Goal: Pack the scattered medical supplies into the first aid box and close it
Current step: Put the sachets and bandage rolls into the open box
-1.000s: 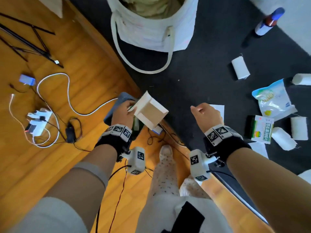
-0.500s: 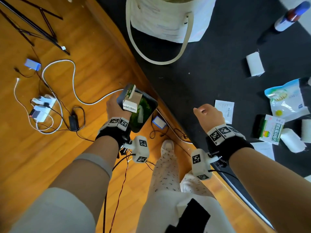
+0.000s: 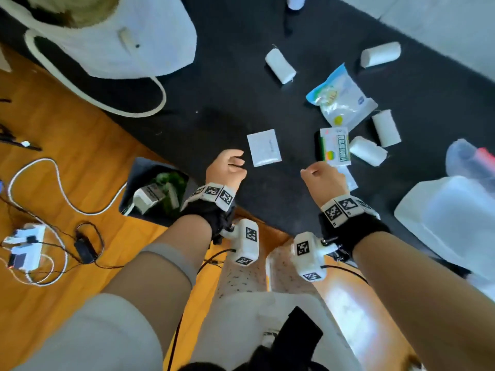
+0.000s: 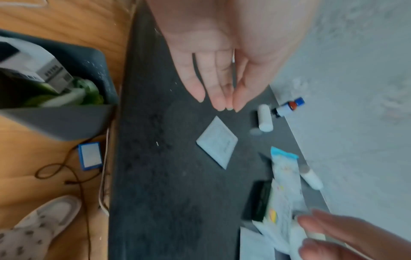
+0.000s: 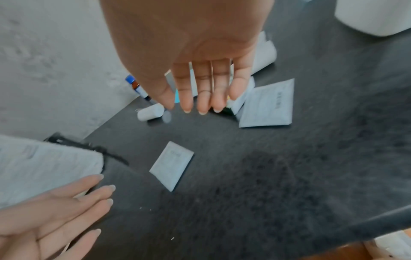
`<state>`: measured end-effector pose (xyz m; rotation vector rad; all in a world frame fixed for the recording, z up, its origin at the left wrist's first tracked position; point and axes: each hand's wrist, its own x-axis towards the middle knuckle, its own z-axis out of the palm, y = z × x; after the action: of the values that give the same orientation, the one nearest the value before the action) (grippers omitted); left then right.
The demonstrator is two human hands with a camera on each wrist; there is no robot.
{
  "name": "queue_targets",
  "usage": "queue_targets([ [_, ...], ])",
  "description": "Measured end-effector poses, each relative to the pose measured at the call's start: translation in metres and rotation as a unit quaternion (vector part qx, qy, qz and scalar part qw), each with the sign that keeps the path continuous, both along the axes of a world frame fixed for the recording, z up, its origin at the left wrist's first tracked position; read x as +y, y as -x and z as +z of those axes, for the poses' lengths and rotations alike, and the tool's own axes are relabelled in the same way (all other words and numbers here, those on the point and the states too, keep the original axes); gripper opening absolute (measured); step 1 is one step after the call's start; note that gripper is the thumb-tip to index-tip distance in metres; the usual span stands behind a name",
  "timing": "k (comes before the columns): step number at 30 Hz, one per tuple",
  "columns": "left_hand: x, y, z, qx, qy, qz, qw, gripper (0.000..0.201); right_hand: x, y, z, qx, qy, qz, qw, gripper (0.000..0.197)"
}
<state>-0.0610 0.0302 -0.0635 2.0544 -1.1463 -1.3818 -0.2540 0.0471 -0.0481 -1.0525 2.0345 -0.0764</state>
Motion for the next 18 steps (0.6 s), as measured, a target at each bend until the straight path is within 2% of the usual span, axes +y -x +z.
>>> queue_targets([
  [5, 0.018, 0.071, -0.010, 0.000, -0.011, -0.062, 0.998, 0.036, 0.030, 0.068, -0.009, -0.011, -0.006, -0.073, 0.997, 0.015],
  [11, 0.014, 0.116, -0.018, -0.013, 0.027, -0.130, 0.991, 0.037, 0.046, 0.121, -0.029, -0.026, 0.003, -0.106, 0.994, 0.021],
  [15, -0.020, 0.111, -0.041, -0.108, 0.091, -0.167, 0.976, 0.033, 0.039, 0.126, -0.061, -0.035, 0.031, -0.111, 0.993, 0.038],
  [18, -0.052, 0.094, -0.065, -0.207, 0.086, -0.210, 0.952, 0.039, 0.033, 0.118, -0.081, -0.022, 0.032, -0.125, 0.991, 0.057],
])
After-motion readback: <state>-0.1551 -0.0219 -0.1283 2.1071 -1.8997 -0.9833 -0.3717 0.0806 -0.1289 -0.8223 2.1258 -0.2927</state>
